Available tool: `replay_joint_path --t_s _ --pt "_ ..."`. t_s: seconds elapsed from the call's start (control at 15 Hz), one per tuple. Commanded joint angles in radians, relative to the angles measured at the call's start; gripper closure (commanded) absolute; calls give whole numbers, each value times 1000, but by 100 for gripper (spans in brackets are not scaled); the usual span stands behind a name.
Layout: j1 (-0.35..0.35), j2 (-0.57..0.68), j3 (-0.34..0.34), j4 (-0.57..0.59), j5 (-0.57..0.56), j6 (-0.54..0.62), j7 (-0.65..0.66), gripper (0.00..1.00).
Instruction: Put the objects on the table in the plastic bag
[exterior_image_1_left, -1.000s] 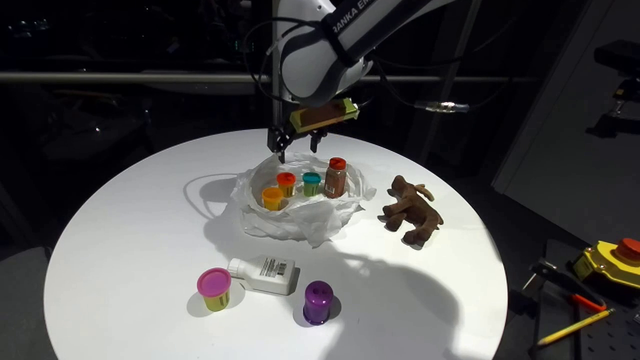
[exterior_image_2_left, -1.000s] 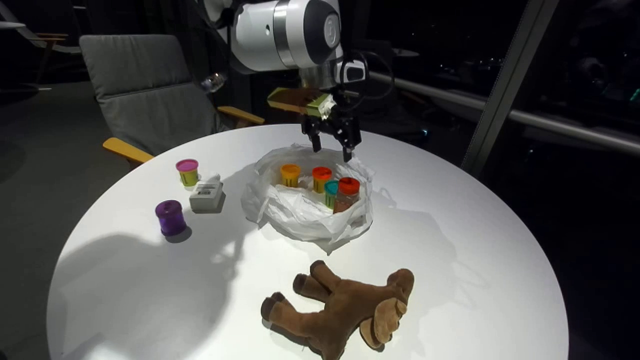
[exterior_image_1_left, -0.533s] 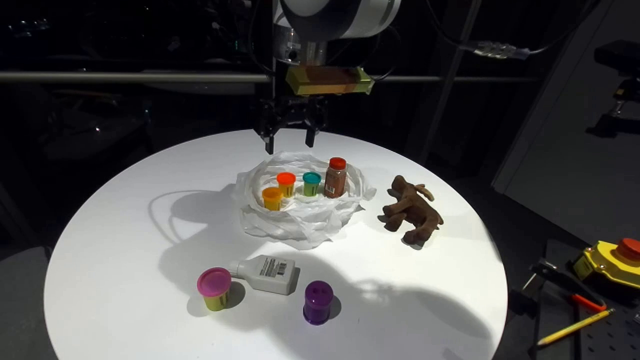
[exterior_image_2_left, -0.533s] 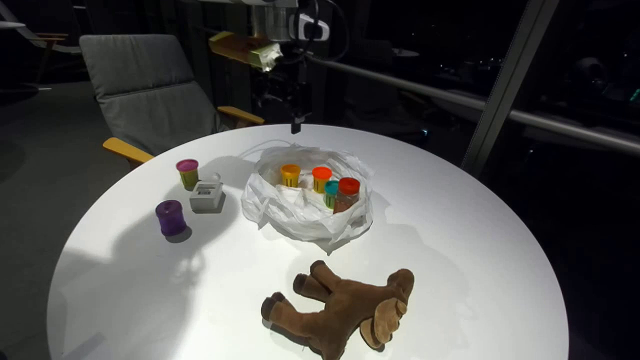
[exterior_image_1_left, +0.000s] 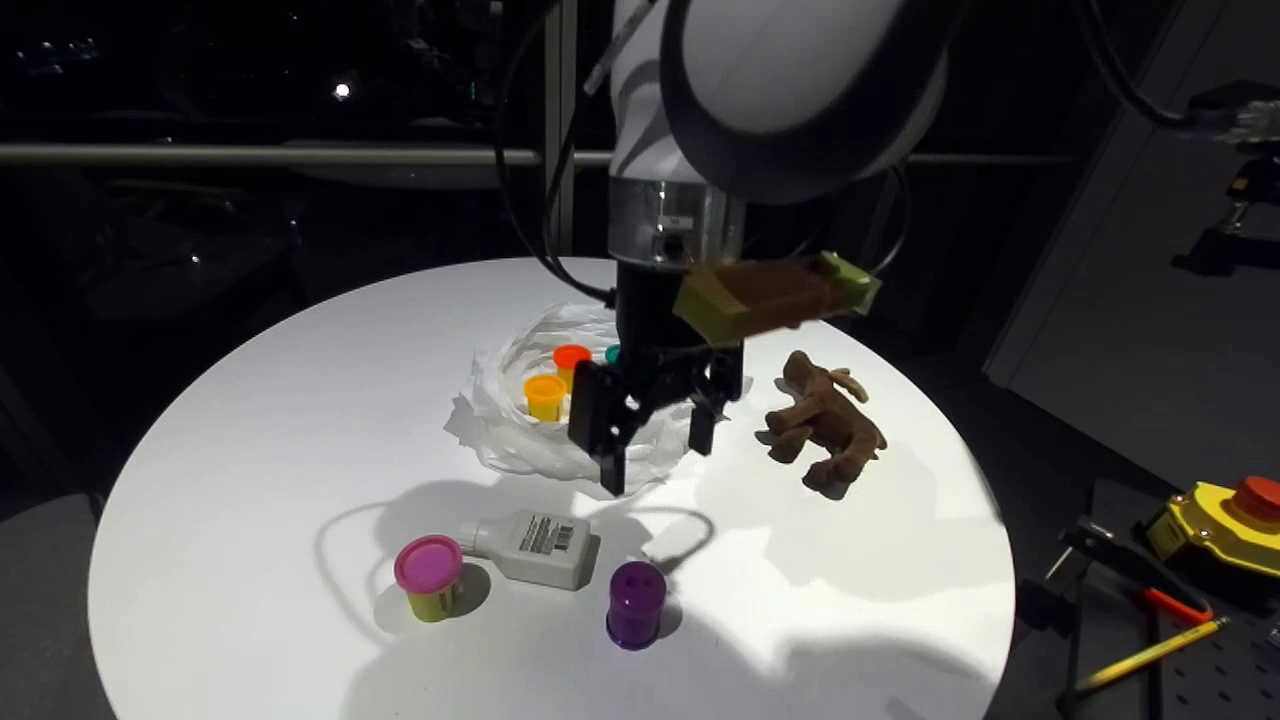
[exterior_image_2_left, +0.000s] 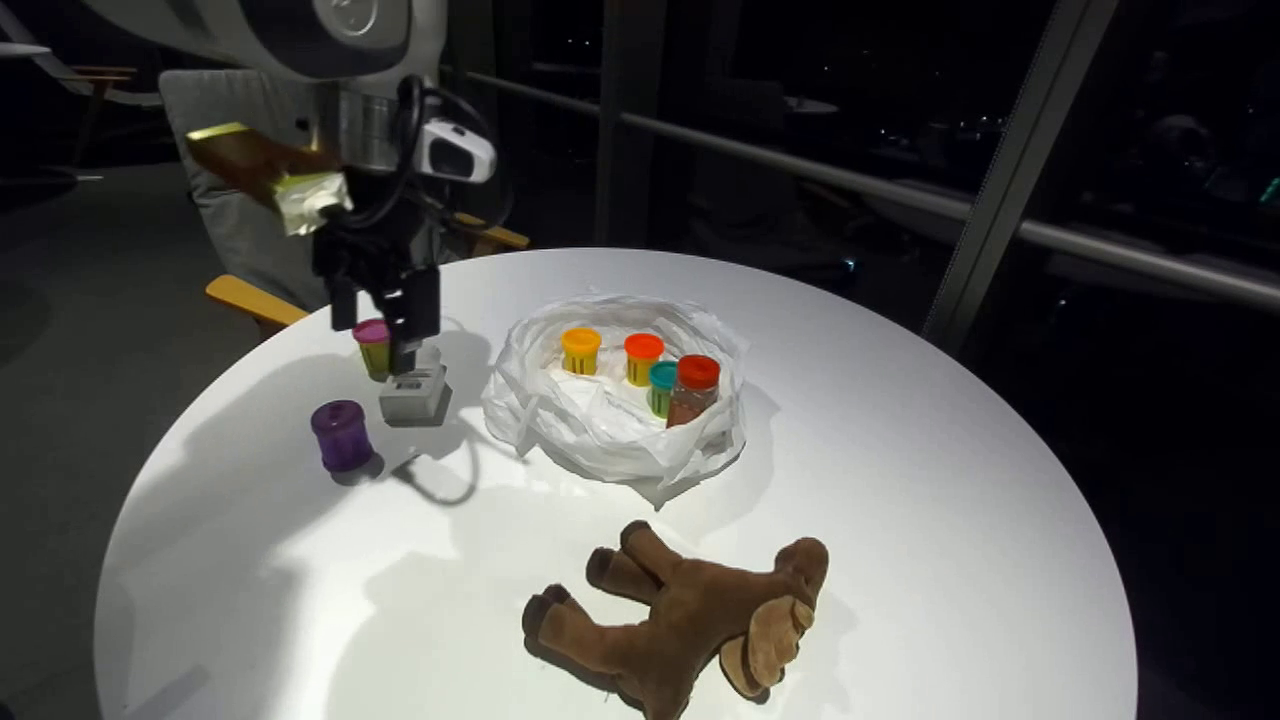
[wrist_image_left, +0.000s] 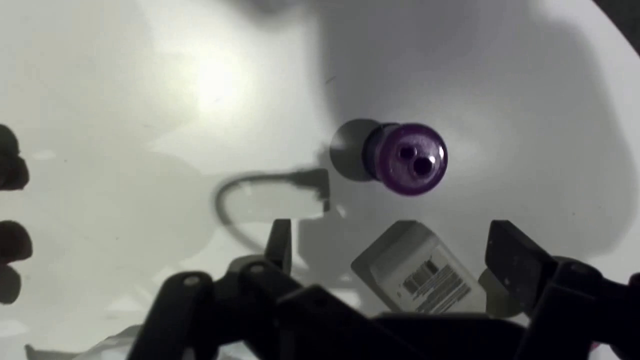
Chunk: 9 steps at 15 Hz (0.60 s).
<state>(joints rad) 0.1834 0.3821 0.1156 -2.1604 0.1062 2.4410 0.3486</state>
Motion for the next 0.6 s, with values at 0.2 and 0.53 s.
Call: replay_joint_path --t_s 0.2,0.53 --pt "62 -35 67 -211 29 278 -40 0" --pt "174 -8 -28 -261 -103 441 37 0"
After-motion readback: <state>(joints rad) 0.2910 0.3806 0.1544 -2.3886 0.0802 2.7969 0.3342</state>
